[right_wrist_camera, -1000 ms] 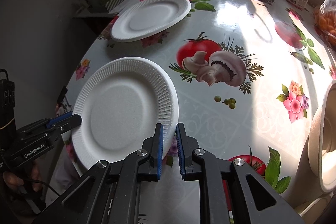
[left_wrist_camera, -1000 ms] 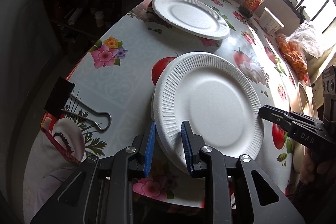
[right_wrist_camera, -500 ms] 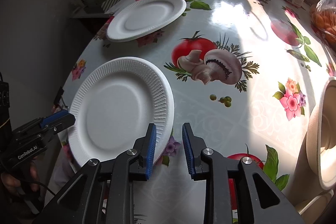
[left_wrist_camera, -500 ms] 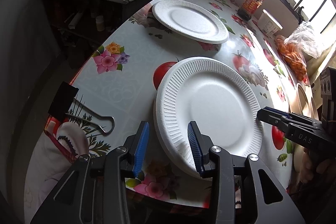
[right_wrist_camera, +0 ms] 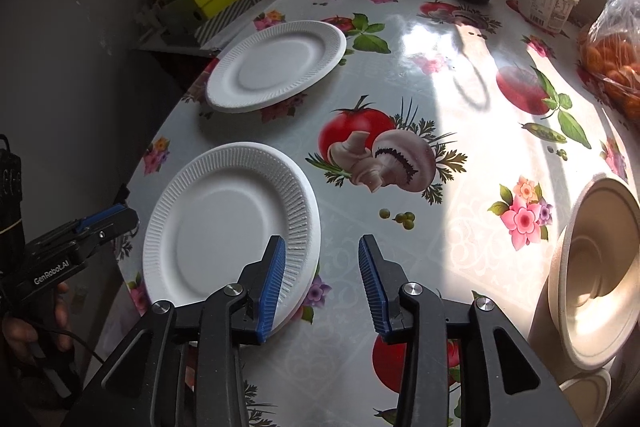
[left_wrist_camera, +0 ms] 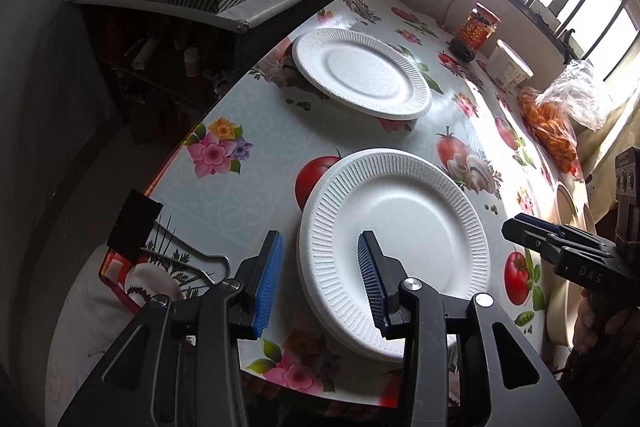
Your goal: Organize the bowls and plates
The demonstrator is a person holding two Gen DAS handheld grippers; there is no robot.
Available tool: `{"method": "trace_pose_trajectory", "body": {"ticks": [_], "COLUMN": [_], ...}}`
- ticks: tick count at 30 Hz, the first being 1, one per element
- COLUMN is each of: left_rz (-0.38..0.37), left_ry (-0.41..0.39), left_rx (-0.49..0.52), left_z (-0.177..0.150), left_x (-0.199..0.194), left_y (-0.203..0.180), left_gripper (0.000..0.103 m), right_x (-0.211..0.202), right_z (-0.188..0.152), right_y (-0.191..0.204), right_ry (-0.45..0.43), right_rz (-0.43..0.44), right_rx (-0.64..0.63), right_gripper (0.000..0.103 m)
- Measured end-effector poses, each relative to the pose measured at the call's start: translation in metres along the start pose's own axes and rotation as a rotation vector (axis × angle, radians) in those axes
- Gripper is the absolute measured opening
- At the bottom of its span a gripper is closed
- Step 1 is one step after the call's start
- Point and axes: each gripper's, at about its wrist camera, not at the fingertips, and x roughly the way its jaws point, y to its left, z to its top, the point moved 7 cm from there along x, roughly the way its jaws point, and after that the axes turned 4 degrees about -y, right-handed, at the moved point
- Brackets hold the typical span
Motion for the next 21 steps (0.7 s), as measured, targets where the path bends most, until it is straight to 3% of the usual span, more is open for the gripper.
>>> {"method": "trace_pose_trajectory", "body": {"ticks": [9,21], "left_rz": [0.018,0.098], "left_ry": [-0.058,-0.083], "left_rx": [0.0,0.062], "left_z": [0.037,0.09], "left_x": [-0.009,0.01], "left_y": [0.004,0.005], "left_gripper": [0.04,0.04], "right_x": [-0.022,-0.014], "right_z": [0.035,0.085], "right_y": [-0.004,-0.012], "right_ry": [-0.071,-0.11], "right_rz": [0.002,-0.03], "right_rx": [-0.003,-0.037], "right_gripper": [0.038,0.038]}}
